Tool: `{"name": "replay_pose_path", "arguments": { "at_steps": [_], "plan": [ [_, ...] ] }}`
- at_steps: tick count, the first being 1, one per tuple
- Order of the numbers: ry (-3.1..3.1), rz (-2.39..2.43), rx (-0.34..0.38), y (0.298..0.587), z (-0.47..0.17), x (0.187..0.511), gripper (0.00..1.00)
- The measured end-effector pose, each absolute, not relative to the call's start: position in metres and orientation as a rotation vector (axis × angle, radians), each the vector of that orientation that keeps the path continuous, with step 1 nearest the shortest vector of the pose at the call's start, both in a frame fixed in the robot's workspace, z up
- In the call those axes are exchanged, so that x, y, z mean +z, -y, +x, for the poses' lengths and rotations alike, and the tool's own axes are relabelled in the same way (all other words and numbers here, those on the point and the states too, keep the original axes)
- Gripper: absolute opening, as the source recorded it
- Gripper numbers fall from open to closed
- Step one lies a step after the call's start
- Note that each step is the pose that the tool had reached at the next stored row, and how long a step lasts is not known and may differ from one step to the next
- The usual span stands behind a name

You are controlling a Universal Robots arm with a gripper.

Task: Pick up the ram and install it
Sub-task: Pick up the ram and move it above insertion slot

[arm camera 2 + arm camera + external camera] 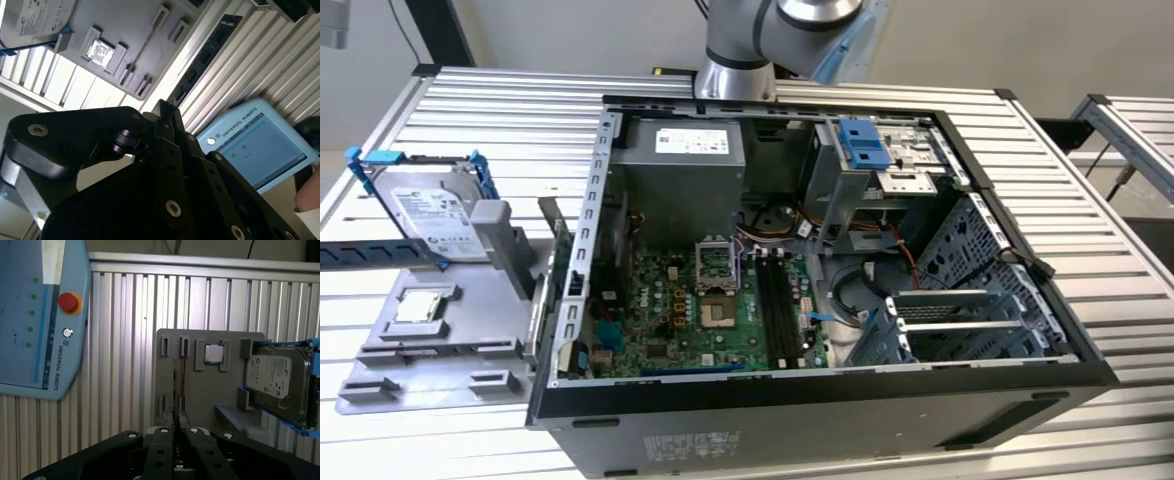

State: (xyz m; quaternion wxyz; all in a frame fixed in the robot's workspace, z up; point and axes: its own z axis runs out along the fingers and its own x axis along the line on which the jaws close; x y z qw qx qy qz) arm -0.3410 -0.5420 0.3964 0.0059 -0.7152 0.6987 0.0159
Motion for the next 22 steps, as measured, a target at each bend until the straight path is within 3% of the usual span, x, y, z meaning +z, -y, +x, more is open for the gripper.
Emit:
{"name": "replay_pose_path", "arguments": {
  "at_steps": [22],
  "plan": [
    [-2.187, -2.239, 0.050, 0.542, -0.265, 0.396, 0.00]
  ]
}}
